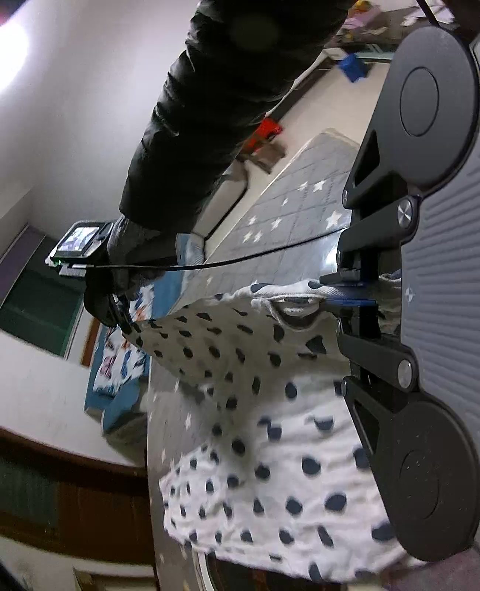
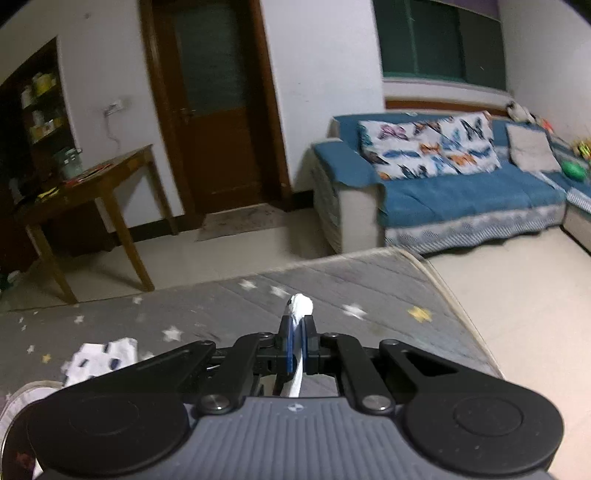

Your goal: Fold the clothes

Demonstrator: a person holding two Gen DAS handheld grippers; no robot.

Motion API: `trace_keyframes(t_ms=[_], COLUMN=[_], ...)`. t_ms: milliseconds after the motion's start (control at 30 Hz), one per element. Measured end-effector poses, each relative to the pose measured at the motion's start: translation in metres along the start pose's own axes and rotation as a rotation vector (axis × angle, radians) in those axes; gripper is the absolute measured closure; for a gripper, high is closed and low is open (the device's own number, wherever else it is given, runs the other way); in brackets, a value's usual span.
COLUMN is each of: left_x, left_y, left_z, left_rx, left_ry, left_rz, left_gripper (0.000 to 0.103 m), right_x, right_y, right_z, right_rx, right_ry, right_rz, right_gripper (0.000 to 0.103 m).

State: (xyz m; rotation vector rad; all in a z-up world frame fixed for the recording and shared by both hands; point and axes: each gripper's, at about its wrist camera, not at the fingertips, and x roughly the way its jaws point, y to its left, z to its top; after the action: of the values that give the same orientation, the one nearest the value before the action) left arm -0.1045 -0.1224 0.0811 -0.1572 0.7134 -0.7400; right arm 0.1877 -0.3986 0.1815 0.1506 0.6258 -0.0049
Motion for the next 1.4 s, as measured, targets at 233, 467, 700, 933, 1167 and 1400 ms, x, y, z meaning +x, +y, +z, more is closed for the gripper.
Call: trace_keyframes(t_ms=[233,467,700,933,1167,1400], left_x=[-0.035,-0.061,-0.076,-0.082,-0.084,-0.081], left_y=[0.039,0.076,0.109,0.126,0.128,0.123], left_z=[-0.004,-0.015,-0.030,-0.040,-0.043,-0.043], left_rx=[-0.109,-0.214,-0.307,-0.361,-0.376,-0.372], left_ry=[-0.058,-0.094,-0.097,-0.090,-0.079,-0.076], left_rz=[0.027,0.040,0.068,0.099,0.135,0.169], left_gripper=[0.096,0.097,0.097,0.097,0.096,0.096], right_x=[0.023,0.053,0.093,0.124,0.126,0.069], right_y=[0.088,0.178,0.261,0.308,0.306,0.296], right_z=[0.013,0.011,-0.016,-0.046,-0.056,-0.060], right_rx=[-0.102,-0.215,-0.313,-0.338,-0.317,-0.430], right_ry=[0.007,0.032,0.090,0.146,0.184,0.249], right_rz=[0.044,0.081,0.108,0.142,0.209,0.305], right_gripper=[0.099,0.099,0.099,0.099,0.096,0.092])
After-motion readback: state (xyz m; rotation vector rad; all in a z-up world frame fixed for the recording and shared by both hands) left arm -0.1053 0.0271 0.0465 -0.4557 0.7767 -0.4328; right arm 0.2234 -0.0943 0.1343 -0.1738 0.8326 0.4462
